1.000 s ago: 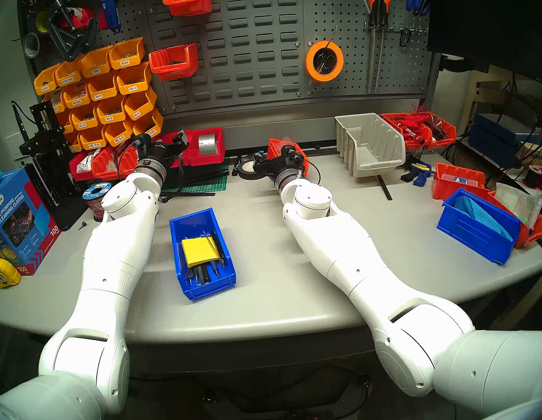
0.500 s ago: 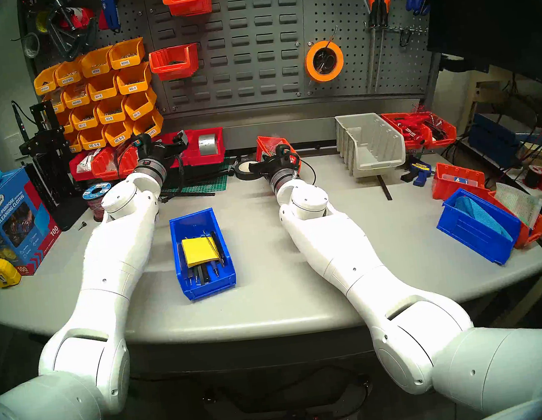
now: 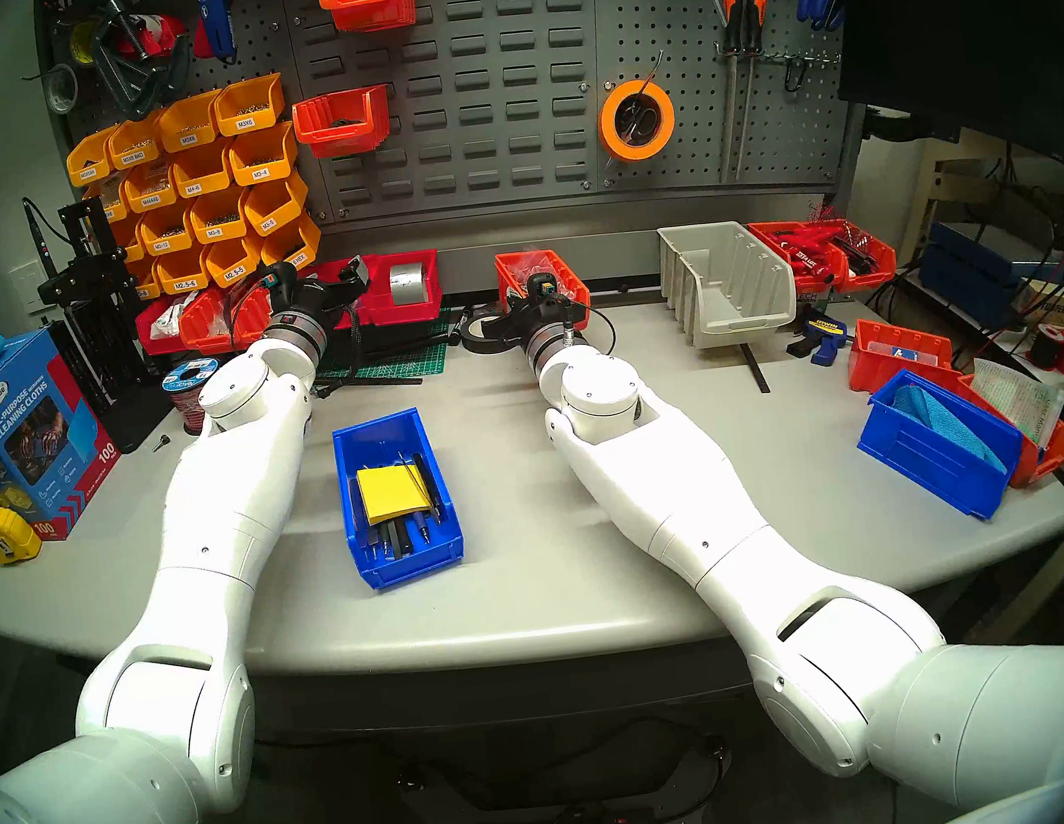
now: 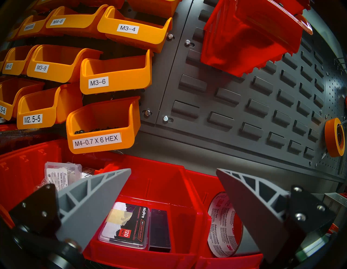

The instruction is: Hang all the unorganized tool boxes onto the wall

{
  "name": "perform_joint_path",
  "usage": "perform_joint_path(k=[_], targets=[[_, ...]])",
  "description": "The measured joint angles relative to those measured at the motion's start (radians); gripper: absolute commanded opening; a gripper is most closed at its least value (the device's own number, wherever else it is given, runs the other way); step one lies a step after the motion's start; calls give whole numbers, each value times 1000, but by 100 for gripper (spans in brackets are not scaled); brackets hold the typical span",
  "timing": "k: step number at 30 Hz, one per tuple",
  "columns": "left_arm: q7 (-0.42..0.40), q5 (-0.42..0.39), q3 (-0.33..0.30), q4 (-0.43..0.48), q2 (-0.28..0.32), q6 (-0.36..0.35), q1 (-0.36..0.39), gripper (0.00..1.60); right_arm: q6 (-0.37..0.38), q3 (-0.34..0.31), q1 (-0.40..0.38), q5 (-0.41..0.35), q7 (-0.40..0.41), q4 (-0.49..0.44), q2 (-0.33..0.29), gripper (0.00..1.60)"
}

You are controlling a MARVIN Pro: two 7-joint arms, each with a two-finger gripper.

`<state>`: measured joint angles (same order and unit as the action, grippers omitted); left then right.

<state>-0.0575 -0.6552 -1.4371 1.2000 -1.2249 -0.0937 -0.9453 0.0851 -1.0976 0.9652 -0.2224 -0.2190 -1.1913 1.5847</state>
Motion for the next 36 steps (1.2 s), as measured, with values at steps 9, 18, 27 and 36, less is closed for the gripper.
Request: perform_joint_path(k=[9,18,27,36], targets=[[0,0,0,0,0,0,0,160,43,-4,18,23,-29,-67,-45,0],[0,0,0,0,0,0,0,160,73,-21,26,24,-44,-114,-70,0],[0,0,0,0,0,0,0,160,71,-34,24,24,-48,-121,-84,0],[0,0,0,0,0,0,0,160,69,-45,12,25,-48,-108,-96,0]])
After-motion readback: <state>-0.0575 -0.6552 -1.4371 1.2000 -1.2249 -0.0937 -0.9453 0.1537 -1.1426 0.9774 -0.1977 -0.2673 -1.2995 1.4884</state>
